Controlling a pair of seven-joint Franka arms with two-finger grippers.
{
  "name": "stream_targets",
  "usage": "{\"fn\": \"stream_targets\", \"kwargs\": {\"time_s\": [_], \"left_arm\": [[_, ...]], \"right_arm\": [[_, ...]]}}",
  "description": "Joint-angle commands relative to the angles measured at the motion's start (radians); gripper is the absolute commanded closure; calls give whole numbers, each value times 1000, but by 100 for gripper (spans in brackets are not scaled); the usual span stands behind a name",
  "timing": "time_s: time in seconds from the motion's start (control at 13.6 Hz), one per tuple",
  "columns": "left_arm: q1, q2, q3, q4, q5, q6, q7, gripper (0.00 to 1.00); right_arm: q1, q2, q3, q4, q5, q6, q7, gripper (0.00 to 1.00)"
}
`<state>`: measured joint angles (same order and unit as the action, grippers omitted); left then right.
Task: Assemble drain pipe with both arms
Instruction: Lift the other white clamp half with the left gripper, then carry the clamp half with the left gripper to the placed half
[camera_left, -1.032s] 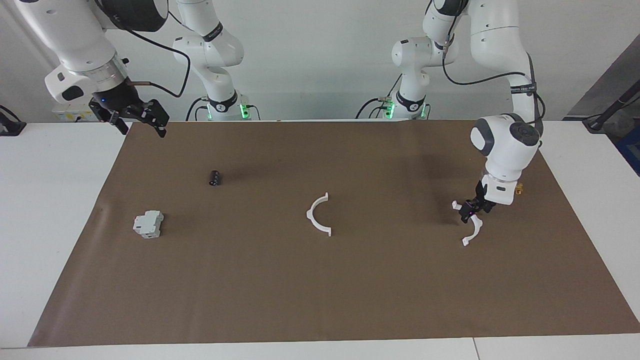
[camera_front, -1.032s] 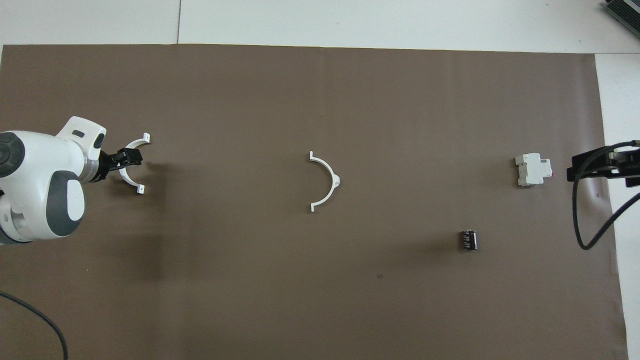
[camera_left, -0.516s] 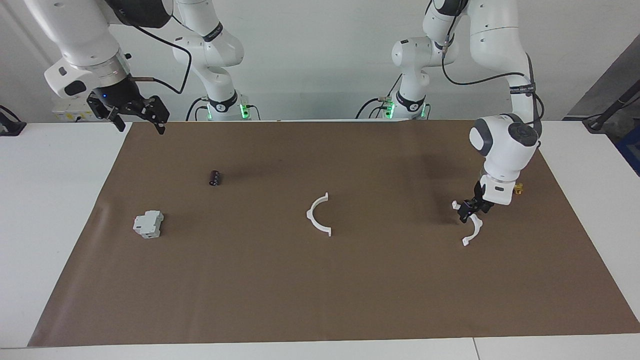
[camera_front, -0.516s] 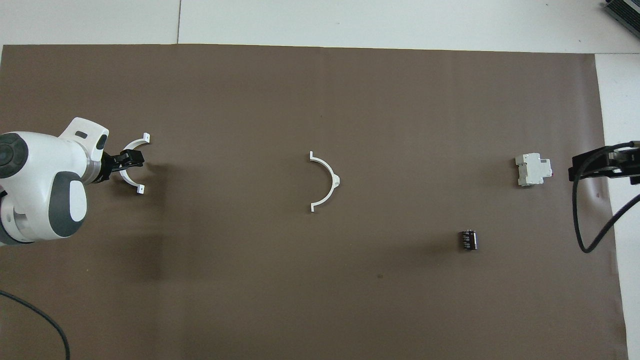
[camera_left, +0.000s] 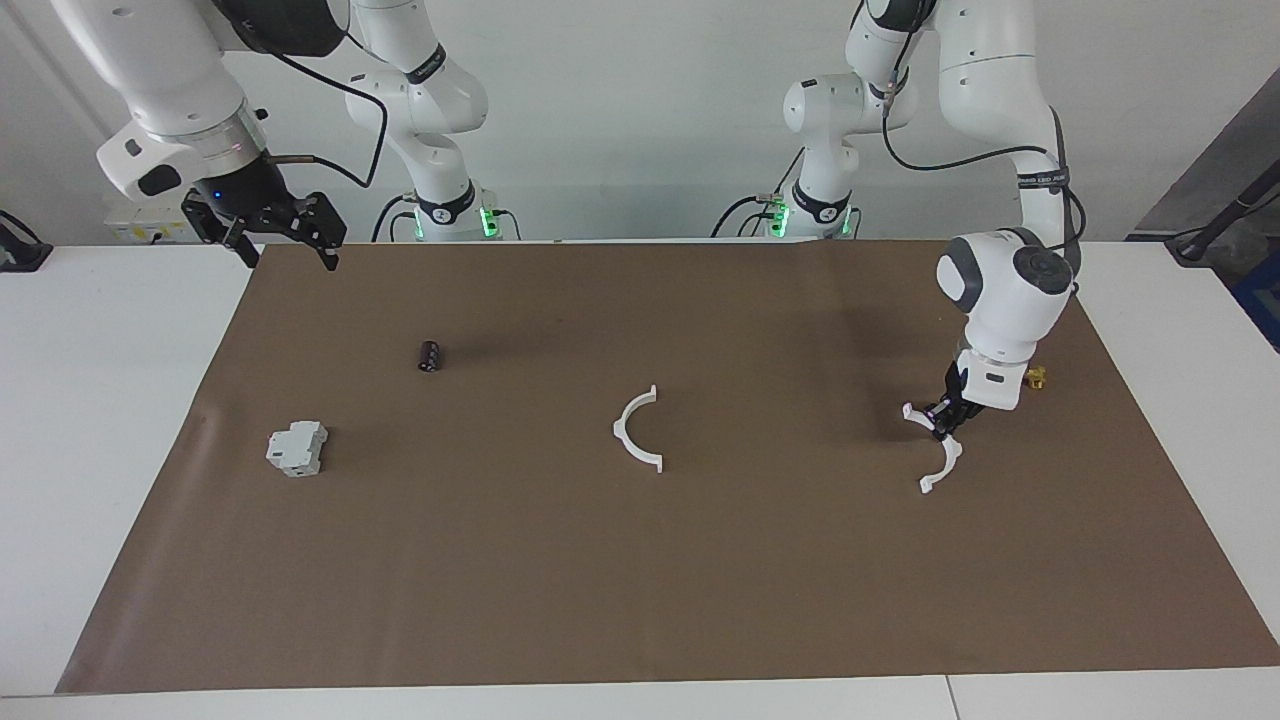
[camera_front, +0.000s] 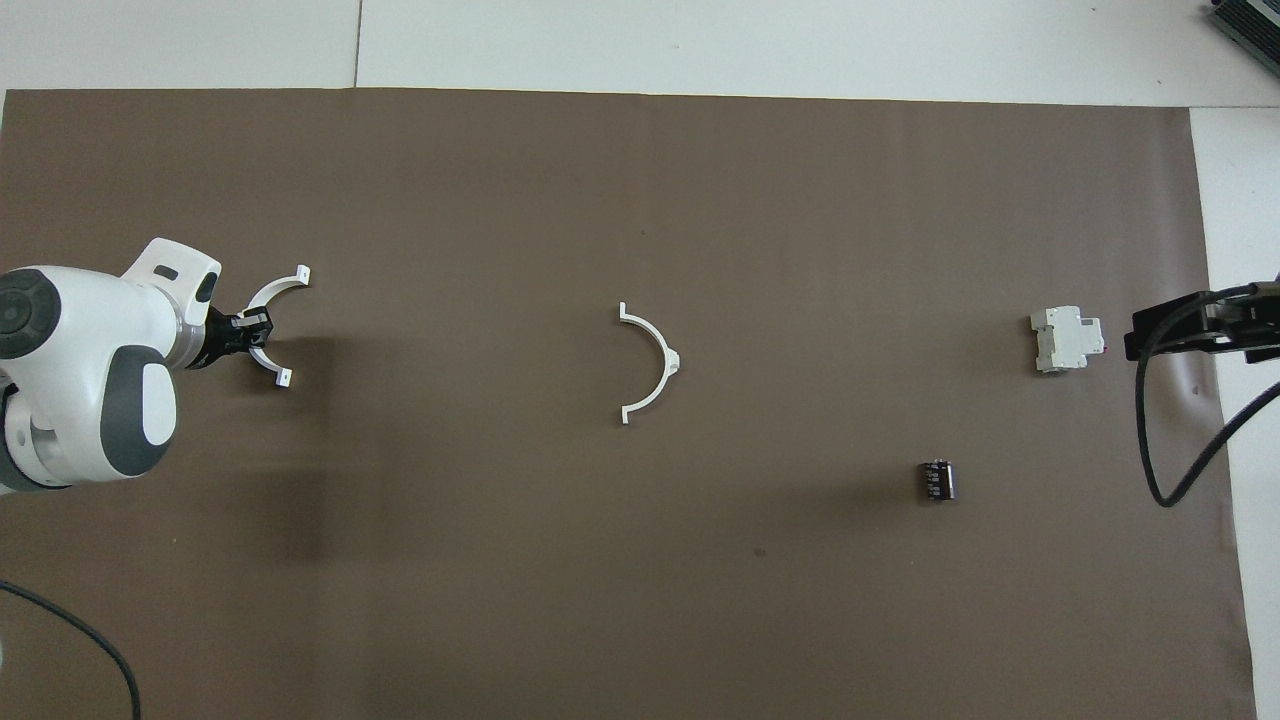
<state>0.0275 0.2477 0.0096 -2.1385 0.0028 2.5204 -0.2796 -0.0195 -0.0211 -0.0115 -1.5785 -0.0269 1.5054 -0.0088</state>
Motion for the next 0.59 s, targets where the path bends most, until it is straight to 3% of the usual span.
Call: {"fn": "stream_targets", "kwargs": {"time_s": [0.0, 0.22, 0.37, 0.52], "left_arm": [[-21, -15, 4, 0, -12, 11, 11, 100], [-89, -22, 7, 110, -9, -139, -102, 100], [-199, -27, 12, 120, 2, -150, -320, 100], [-299, -31, 10, 123, 112, -166, -560, 100]], "right_arm": [[-7, 7, 4, 9, -2, 6, -57, 0], [-8, 4, 4, 8, 1, 4, -50, 0], [-19, 6, 2, 6, 13, 12, -50, 0], [-19, 4, 2, 8, 16, 9, -53, 0]]}}
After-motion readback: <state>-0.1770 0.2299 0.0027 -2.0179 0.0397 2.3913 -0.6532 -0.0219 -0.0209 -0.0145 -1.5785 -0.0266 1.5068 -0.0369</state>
